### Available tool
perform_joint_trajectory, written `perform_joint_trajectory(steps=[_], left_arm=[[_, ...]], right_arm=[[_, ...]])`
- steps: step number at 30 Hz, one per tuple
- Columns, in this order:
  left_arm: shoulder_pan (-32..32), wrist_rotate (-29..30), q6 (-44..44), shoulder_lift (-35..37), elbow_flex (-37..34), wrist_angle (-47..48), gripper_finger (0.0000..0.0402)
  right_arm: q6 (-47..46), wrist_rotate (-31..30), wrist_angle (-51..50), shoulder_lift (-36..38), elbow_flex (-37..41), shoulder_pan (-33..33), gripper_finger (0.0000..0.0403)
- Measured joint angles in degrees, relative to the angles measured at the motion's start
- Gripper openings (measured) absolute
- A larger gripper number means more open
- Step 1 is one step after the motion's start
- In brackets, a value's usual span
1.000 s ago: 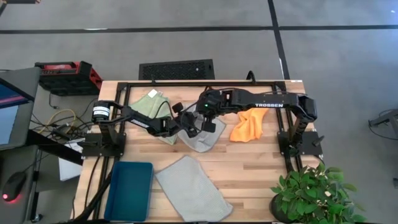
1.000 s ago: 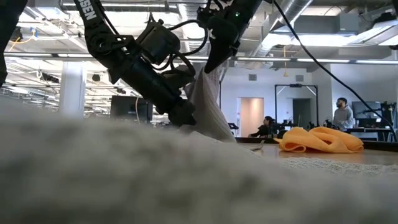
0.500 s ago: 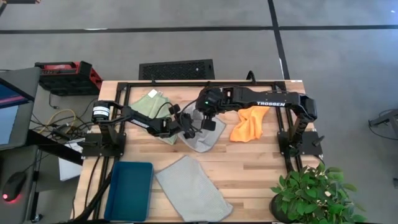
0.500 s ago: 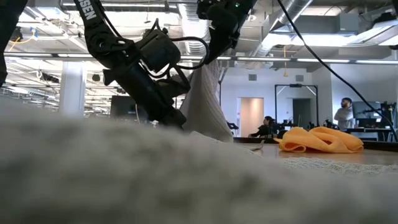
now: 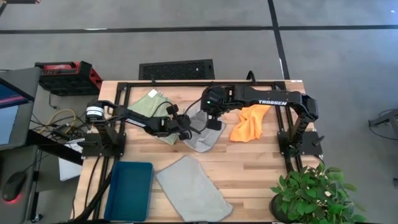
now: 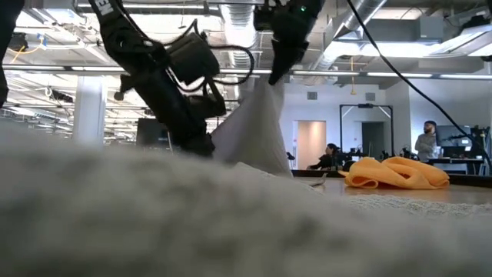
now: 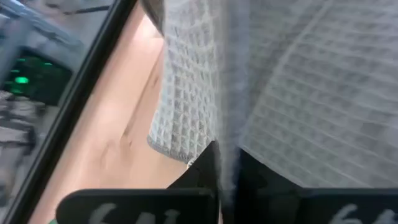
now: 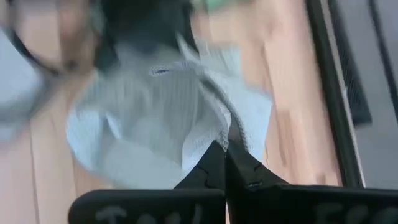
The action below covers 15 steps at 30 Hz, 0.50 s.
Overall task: Fold microfiber towels
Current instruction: Fold the top gray microfiber towel
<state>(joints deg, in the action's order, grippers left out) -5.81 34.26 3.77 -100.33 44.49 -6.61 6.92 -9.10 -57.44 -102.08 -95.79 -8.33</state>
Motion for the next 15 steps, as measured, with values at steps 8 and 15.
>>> perform_joint_trajectory(steps=[8, 15], left_arm=[[0.37, -5.99, -3.14, 13.66, 0.0, 13.71, 0.0], [4.21, -9.3, -3.85, 22.45, 0.0, 24.44, 0.0]], right_arm=[[-1.11, -0.02, -4.54, -0.31, 2.28, -1.21, 0.0008], [-2.89, -0.04, 0.58, -0.33, 7.66, -0.45, 0.0008]])
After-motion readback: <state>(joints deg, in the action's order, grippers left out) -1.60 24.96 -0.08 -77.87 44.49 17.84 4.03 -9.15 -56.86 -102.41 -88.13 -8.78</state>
